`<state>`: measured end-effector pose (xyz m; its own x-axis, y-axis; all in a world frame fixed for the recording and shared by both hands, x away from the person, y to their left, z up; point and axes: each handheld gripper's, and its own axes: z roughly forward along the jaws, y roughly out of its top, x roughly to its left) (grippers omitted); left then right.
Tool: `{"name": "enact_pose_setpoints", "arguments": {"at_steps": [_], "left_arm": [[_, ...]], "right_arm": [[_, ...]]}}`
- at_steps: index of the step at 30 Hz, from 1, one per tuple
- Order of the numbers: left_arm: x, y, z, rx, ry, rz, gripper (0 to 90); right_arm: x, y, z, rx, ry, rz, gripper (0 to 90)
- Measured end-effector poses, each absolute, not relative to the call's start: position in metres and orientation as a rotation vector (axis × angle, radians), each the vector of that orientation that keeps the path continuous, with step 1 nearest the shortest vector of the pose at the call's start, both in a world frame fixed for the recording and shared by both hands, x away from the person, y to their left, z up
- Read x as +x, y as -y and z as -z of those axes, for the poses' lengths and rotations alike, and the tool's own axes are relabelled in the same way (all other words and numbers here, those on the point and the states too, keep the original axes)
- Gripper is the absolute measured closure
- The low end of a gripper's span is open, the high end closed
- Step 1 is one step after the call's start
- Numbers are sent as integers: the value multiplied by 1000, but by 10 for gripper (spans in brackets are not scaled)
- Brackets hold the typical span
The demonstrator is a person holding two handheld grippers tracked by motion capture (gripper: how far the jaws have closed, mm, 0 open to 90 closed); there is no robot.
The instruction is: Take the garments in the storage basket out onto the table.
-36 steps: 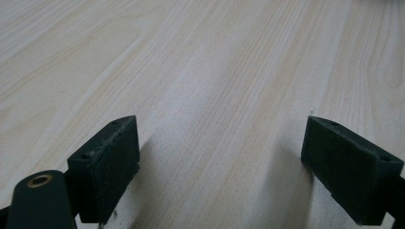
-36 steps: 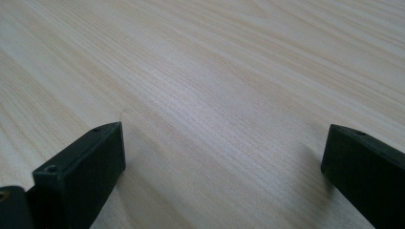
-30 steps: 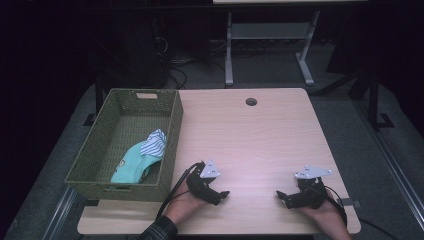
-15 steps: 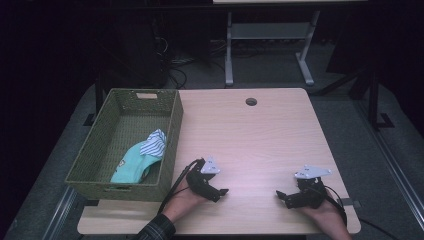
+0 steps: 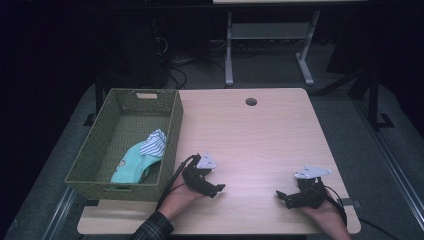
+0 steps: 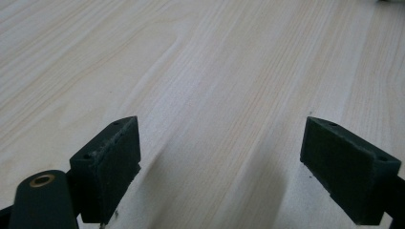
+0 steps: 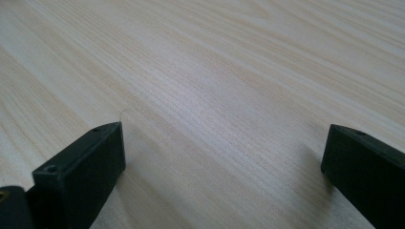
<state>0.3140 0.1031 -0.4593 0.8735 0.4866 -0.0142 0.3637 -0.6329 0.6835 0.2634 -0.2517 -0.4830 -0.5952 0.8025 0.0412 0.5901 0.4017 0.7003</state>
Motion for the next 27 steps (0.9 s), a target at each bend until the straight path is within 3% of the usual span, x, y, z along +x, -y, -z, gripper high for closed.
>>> {"name": "enact_pose_setpoints", "arguments": {"at_steps": [27], "left_arm": [[317,-110,440,2289,-668,-180,133]], "right_arm": [[264,252,483,1206,-2363,-994,5]]}}
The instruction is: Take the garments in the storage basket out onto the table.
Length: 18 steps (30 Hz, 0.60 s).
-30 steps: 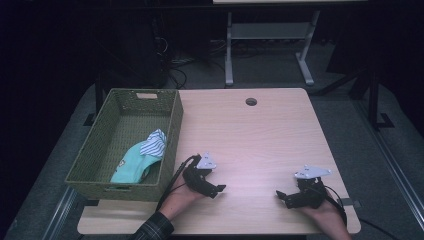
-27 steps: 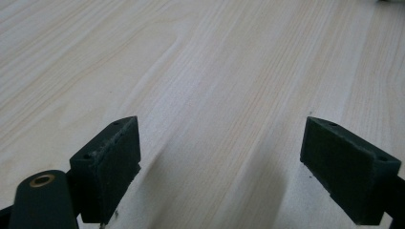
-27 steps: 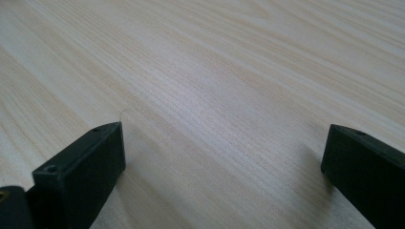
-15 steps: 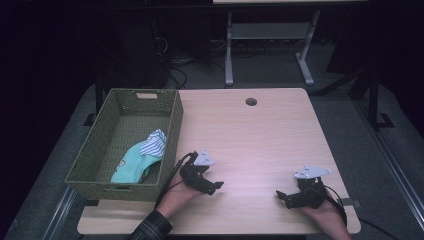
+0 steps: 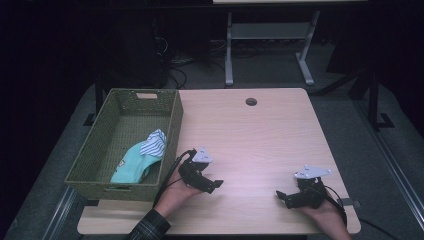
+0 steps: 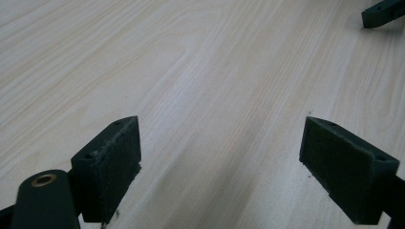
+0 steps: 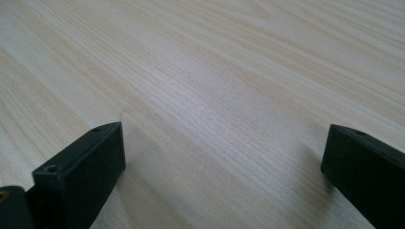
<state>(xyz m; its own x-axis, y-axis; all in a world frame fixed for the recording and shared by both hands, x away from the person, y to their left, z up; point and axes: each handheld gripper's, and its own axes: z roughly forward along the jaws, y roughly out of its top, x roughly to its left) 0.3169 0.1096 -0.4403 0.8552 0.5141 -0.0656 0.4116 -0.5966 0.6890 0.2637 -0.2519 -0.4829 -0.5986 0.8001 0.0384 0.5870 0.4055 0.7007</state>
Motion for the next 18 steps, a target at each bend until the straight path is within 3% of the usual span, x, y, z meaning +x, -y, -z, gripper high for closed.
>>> {"name": "enact_pose_setpoints", "arguments": {"at_steps": [18], "left_arm": [[321,-111,425,2270,-667,-167,135]], "right_arm": [[264,252,483,1207,-2362,-994,6]]}}
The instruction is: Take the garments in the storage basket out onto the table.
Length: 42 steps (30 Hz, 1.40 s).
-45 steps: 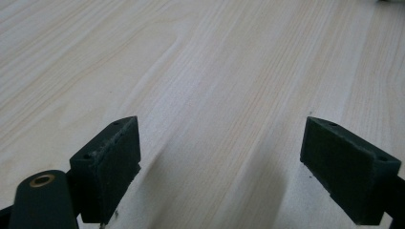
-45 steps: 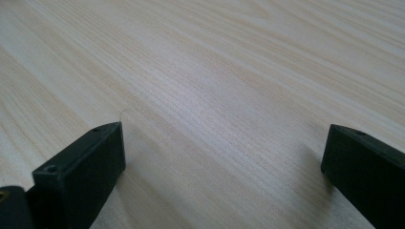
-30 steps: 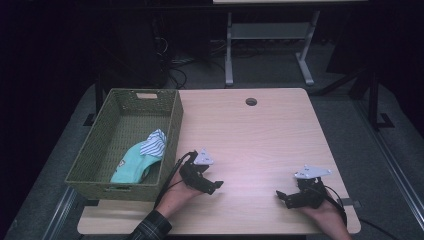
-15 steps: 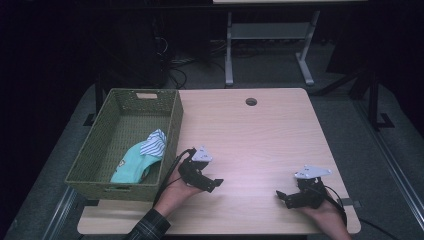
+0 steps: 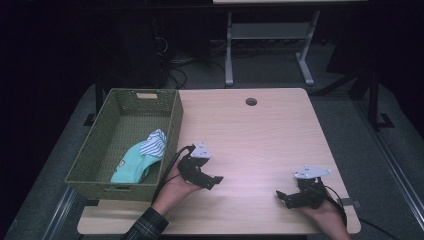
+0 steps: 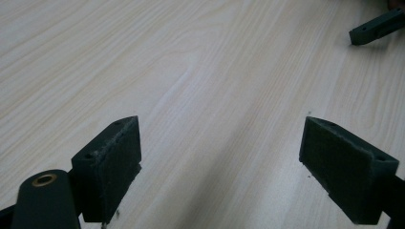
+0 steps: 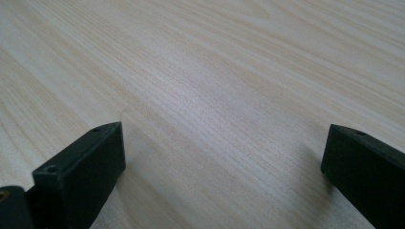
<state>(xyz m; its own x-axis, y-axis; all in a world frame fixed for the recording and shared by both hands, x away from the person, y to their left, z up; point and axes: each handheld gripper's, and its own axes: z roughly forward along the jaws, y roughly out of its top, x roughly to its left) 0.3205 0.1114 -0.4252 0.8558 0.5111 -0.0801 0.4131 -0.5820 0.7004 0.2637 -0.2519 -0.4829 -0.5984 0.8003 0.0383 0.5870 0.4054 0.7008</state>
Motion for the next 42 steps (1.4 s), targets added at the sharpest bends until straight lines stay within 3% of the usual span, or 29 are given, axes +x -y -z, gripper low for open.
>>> {"name": "enact_pose_setpoints", "arguments": {"at_steps": [42], "left_arm": [[326,-116,383,2270,-639,-157,138]], "right_arm": [[264,252,483,1206,-2362,-994,6]]}}
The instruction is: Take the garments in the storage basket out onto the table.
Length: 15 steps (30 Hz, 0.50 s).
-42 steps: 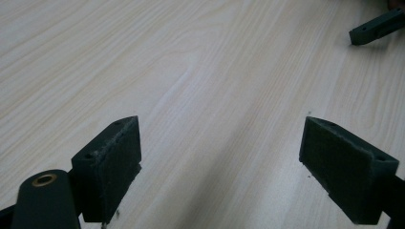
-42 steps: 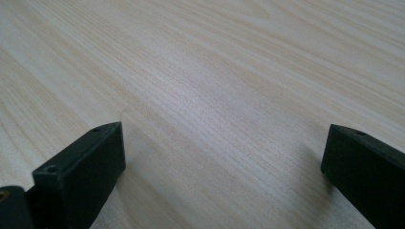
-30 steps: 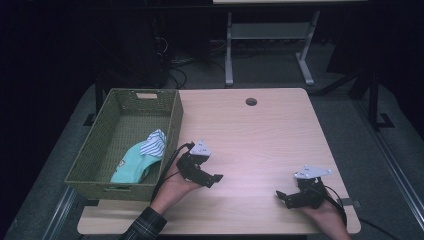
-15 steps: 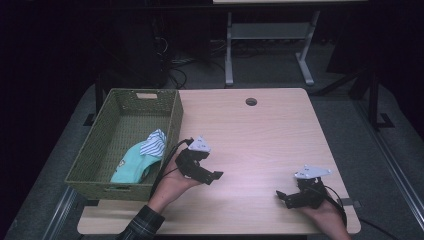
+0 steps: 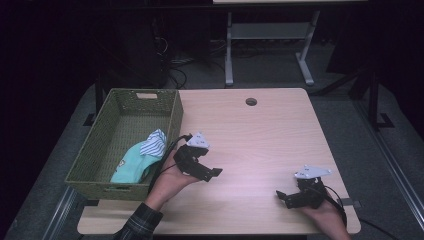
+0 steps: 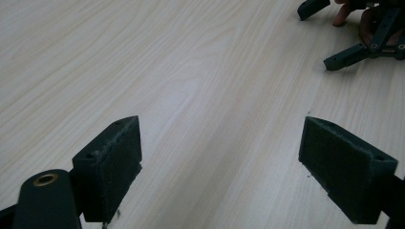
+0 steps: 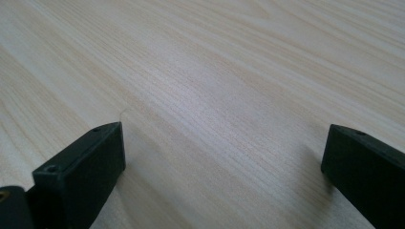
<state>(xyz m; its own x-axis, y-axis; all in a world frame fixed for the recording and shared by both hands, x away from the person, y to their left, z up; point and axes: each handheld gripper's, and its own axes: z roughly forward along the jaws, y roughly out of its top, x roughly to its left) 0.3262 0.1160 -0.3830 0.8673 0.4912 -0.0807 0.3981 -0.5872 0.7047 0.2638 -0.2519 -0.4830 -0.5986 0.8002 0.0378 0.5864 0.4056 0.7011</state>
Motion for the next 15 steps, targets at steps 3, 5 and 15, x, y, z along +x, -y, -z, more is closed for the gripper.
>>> {"name": "enact_pose_setpoints", "arguments": {"at_steps": [3,5,15], "left_arm": [[328,-119,379,2273,-639,-160,138],[328,-121,376,2270,-640,-163,138],[332,-126,365,2279,-629,-145,138]], "right_arm": [[264,252,483,1206,-2362,-994,6],[264,252,483,1206,-2362,-994,6],[264,252,483,1206,-2362,-995,6]]}}
